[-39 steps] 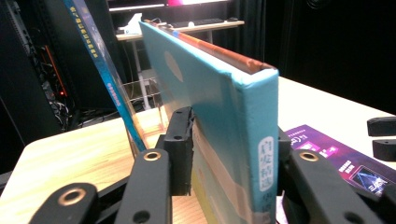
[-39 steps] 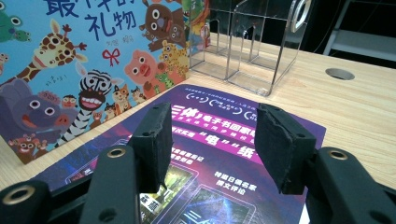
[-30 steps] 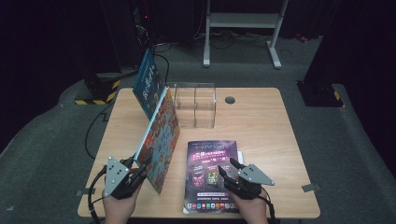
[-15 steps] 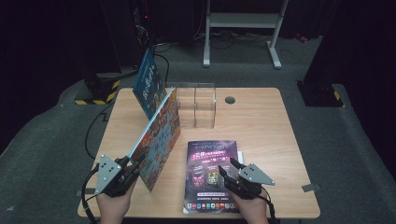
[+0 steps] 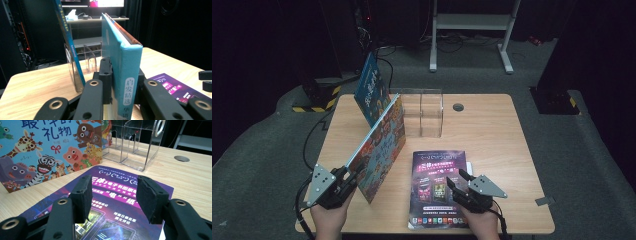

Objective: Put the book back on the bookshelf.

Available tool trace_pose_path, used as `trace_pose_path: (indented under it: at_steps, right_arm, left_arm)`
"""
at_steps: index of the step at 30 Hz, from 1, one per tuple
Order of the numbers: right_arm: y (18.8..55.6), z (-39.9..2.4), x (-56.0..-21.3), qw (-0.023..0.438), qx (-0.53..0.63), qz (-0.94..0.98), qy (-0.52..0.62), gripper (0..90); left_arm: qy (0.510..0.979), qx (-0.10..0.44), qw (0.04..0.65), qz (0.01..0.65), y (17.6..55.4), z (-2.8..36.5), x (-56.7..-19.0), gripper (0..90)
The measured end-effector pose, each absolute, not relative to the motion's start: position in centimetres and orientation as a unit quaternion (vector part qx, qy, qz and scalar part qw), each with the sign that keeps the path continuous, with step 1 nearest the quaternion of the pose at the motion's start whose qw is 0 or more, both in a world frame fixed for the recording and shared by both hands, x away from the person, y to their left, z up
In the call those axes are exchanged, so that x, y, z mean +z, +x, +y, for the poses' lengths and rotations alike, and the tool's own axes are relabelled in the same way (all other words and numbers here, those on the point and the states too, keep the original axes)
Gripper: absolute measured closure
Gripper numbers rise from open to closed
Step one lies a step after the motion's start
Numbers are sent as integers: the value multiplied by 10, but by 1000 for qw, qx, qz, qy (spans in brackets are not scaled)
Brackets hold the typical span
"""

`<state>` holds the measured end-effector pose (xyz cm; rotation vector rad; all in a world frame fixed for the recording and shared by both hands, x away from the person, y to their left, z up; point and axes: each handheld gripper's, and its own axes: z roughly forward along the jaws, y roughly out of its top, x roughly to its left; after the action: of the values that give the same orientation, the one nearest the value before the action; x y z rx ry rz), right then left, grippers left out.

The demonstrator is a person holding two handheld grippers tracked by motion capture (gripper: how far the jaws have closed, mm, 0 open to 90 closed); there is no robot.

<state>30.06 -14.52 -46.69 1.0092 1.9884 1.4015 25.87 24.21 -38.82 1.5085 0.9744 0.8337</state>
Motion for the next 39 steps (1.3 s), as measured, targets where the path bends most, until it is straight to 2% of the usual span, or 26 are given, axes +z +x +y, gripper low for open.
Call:
trace_pose_path:
  at_steps: [27,39]
  right_arm:
    - [302,-145,-469,244,514,732,374,470]
    - [303,-146,-470,243,513,731,379,470]
  left_arm:
    - [642,354,543,410,263,235,-389,766]
    - [647,350,534,418,277,226,-386,764]
